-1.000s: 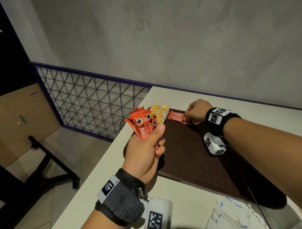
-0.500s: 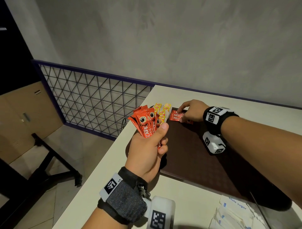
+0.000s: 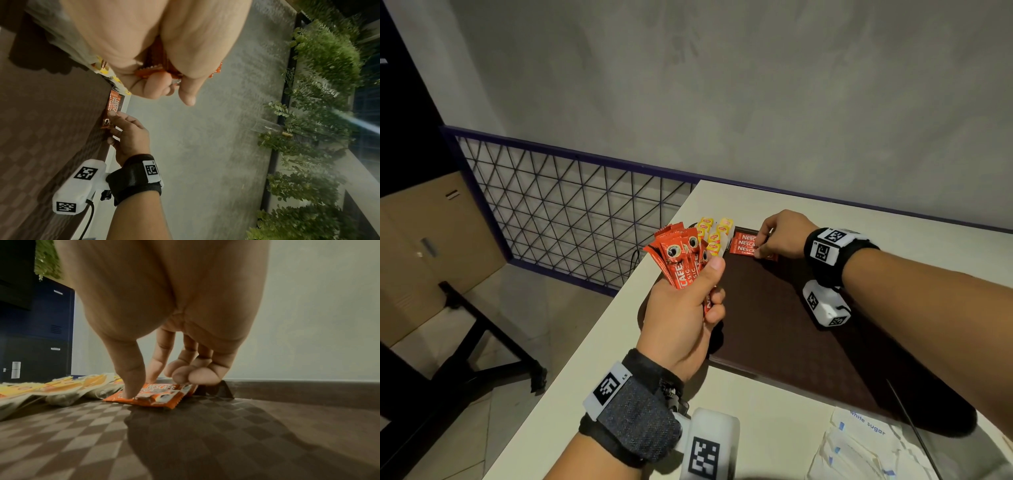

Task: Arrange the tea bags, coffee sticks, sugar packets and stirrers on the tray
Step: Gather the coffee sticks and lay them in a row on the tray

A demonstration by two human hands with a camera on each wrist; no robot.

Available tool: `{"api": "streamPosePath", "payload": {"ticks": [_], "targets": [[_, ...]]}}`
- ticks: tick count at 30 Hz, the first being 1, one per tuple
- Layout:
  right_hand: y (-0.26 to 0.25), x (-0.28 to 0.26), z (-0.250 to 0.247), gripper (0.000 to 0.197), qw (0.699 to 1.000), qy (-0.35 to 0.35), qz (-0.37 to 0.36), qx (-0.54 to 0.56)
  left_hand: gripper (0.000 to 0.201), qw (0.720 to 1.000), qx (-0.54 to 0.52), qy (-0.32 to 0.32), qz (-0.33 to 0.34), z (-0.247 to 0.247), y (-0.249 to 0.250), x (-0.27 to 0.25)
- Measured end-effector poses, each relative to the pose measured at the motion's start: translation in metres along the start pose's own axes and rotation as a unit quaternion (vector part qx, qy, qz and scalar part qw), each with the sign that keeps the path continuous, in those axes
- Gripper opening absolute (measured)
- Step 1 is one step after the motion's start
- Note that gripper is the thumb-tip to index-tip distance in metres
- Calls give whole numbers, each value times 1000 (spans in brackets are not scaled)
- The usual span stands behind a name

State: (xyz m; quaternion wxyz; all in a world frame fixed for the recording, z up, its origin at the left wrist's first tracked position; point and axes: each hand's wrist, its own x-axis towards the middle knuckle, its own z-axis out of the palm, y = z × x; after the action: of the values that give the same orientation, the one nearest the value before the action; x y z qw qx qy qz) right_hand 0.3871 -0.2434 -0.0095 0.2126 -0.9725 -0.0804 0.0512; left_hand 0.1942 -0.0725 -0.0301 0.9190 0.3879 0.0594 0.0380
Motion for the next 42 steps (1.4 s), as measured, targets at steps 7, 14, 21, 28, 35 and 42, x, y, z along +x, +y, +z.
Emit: {"api": "streamPosePath", "payload": {"ticks": [7, 14, 21, 28, 35, 42], "targets": [[-36, -45, -37, 12, 989, 30, -90, 110, 42, 996, -69, -15, -50, 1, 6, -4], [-64, -135, -62, 23, 948, -22, -168, 270, 11, 996, 33, -78, -35, 7, 9, -15], [-41, -182, -57, 21, 920, -14, -141, 365, 29, 991, 84, -104, 0, 8, 8, -18], [-30, -193, -40, 32, 857, 47, -72, 509, 30, 970, 173, -161, -61, 2, 1, -17], [-31, -195, -41, 21, 860, 47, -61, 505, 14, 969, 190, -156, -35, 2, -4, -17], [-22, -192, -43, 18, 916, -19, -44, 399, 10, 991, 97, -56, 69, 5, 3, -11]]}}
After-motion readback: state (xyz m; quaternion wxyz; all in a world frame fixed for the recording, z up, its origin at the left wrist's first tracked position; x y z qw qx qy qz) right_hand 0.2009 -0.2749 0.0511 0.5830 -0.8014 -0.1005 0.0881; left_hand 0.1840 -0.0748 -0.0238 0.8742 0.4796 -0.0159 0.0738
